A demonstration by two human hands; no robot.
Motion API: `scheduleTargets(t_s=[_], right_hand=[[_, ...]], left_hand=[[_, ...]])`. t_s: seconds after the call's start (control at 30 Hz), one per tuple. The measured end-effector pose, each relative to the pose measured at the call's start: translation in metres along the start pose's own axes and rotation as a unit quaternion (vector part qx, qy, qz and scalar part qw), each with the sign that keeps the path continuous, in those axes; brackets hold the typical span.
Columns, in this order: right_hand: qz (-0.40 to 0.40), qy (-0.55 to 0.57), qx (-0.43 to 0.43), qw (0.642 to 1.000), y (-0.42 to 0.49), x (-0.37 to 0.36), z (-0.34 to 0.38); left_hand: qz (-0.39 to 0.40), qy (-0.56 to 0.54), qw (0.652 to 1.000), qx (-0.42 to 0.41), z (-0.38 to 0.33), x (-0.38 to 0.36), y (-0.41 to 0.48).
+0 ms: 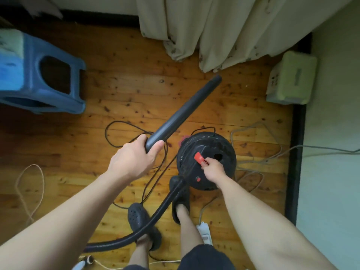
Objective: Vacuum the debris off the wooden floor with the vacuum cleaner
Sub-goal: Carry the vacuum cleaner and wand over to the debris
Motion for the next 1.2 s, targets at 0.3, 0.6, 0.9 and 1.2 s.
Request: scheduleTargets(t_s=[0.3,0.6,0.9,1.2], right_hand=[[0.043,-0.096,0.076,0.992,-0.090,0.002,0.068],[0.019,-0.188,0.181,0.965,-0.217,-0.007,0.179],[-0.015,-0.329,0.298,0.896,-0.348,-0.110,0.264],[0.012,-0.417,0.427,0.802,-0.506,-0.305,0.319]], left_hand=[[-0.043,-0.023,0.998,0.033,0.023,0.069,-0.074],[-0.150,-0.034,0.983,0.097,0.116,0.150,-0.203],[-0.221,-0.131,0.943,0.210,0.277,0.171,-0.370],[-0.283,-0.215,0.885,0.302,0.438,0.130,-0.538]])
Point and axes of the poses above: each hand's wrist, its own y-axis towards the middle knuckle, its own x-axis out of the back of the hand, z = x × y, the point moved 7 cm from there along y, towards the middle knuckle, and after that the axes turned 1 degree about y, right-handed, at the moved point
